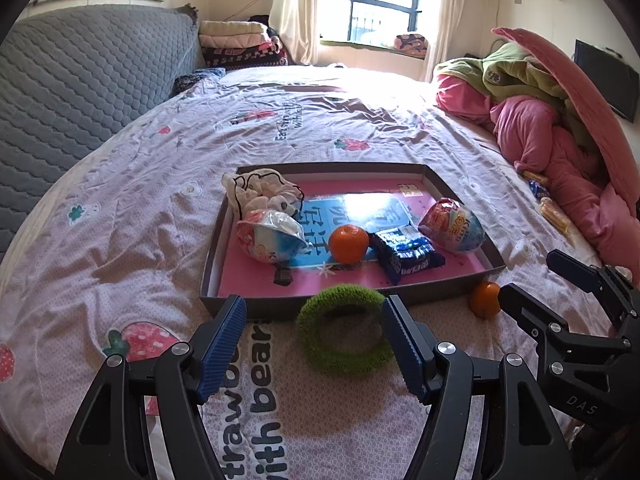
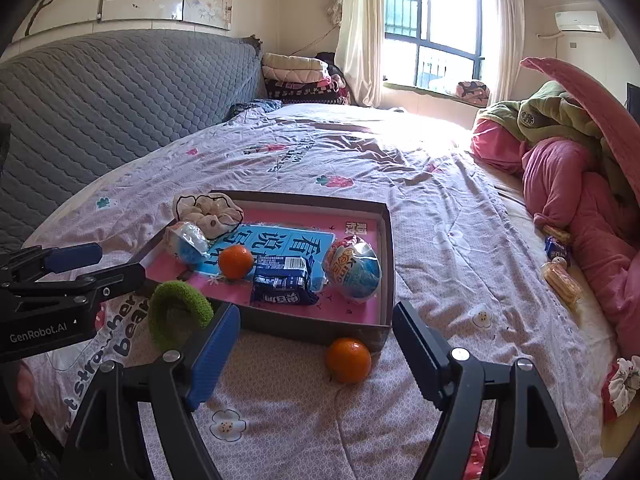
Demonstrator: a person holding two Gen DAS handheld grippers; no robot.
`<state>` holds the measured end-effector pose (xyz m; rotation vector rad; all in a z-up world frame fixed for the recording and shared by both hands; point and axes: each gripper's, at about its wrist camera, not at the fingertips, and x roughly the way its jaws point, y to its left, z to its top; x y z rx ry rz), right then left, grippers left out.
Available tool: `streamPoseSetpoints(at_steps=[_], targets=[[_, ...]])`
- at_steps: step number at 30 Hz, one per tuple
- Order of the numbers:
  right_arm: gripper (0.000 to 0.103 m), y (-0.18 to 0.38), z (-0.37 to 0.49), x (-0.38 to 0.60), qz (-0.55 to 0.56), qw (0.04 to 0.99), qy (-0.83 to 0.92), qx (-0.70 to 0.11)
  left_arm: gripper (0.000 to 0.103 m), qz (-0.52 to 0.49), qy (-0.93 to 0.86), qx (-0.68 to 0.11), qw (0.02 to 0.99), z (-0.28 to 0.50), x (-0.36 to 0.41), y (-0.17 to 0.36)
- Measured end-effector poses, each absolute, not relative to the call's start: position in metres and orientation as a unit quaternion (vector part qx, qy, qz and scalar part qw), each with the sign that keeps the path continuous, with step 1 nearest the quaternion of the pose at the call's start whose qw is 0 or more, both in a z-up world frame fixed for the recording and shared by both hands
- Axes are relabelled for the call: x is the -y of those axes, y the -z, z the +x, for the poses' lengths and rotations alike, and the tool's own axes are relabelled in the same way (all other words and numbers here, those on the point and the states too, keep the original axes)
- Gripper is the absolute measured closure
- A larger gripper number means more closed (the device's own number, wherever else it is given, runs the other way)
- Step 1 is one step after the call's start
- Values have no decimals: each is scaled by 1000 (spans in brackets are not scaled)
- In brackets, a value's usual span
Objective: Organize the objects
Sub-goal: 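Withdraw both tools from the tray toward the green ring and tangerine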
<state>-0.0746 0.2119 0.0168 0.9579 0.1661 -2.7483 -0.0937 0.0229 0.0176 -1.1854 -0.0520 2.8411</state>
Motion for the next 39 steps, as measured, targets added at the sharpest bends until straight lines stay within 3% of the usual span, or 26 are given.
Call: streamPoseSetpoints(at_steps=[39], targets=[[25,26,-80,-231,381,83,920,-43,31,-448,-892,41,39,-111,-20,47]])
